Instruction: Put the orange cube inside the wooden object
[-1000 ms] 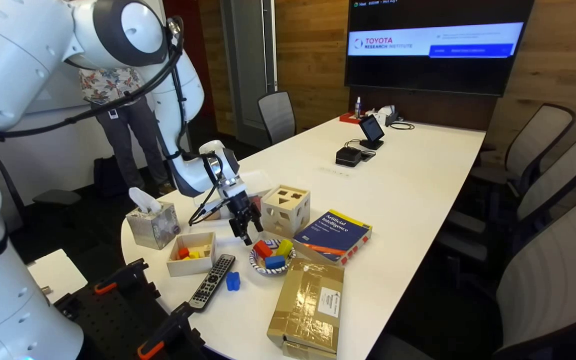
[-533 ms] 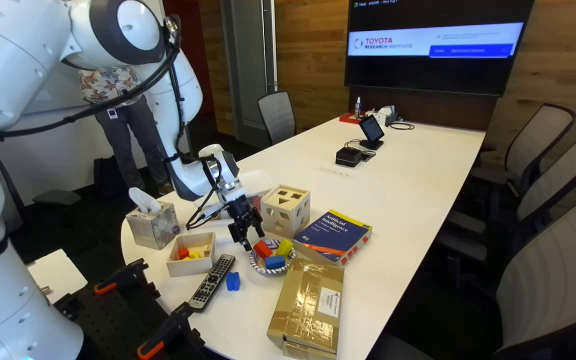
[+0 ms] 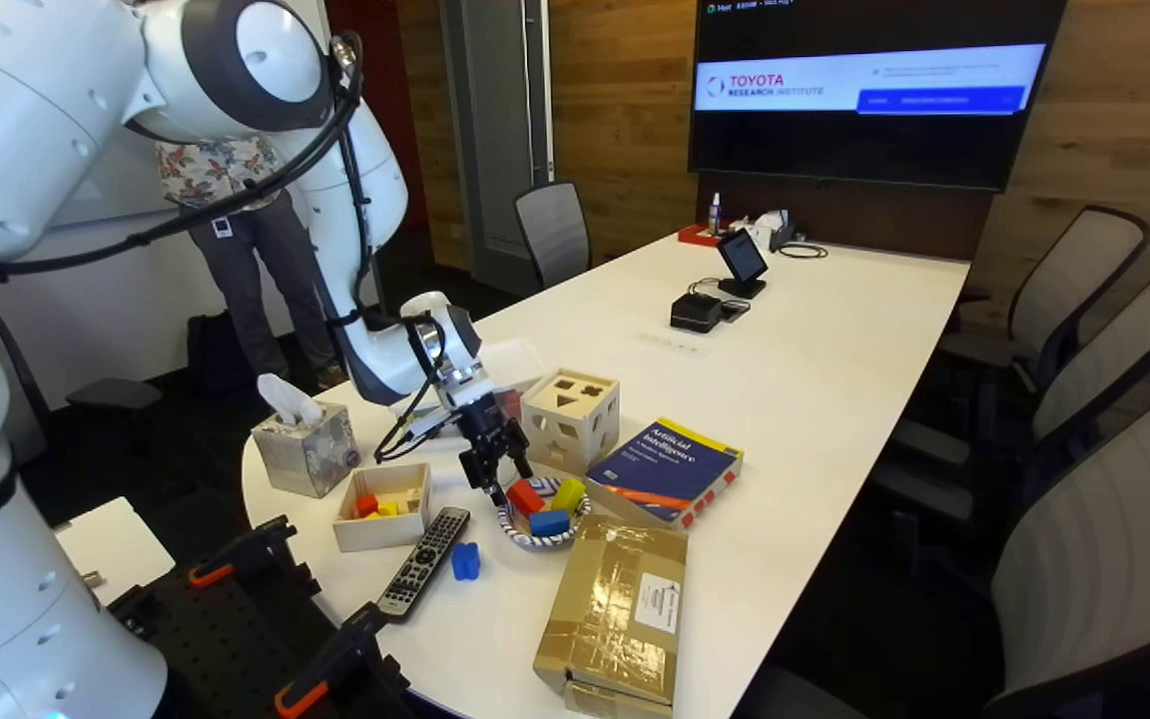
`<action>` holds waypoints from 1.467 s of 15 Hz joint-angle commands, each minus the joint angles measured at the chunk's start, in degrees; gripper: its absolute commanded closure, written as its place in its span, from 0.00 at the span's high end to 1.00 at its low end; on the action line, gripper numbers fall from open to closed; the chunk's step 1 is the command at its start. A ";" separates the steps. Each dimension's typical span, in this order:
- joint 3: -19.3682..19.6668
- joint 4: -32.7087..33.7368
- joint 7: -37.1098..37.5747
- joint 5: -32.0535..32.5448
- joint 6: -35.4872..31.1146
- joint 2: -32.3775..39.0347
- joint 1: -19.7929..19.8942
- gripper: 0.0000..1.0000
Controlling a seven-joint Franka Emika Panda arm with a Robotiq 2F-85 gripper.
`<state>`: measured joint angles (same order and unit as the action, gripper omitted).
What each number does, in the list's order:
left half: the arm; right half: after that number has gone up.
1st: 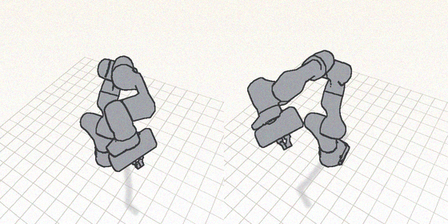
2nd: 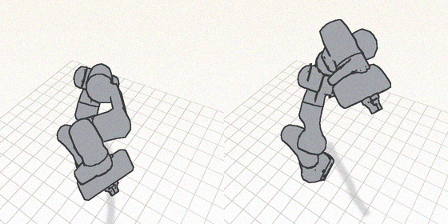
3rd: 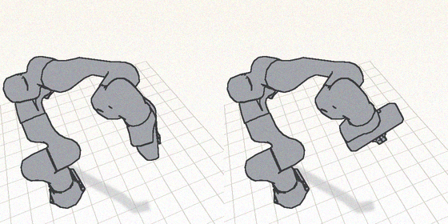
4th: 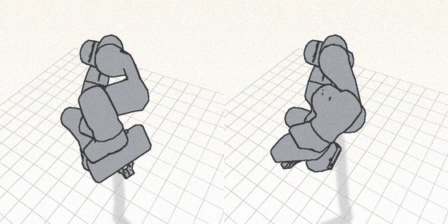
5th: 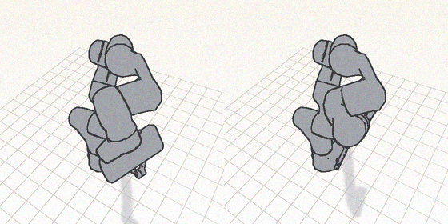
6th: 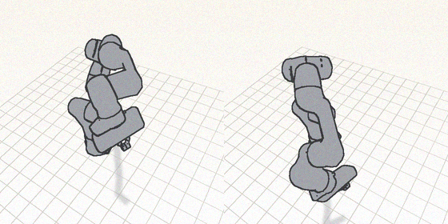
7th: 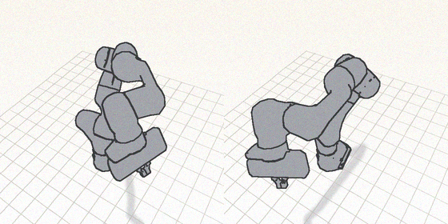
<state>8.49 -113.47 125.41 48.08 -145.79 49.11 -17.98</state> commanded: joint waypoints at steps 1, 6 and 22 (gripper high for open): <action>0.44 0.22 1.45 -0.38 0.89 -0.18 -1.18 1.00; 0.10 0.45 1.17 -0.76 1.25 -0.06 -1.24 0.64; 0.95 -5.66 -0.98 0.55 1.30 -11.31 -0.35 0.08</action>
<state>8.98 -113.49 125.26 48.06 -145.42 46.44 -18.43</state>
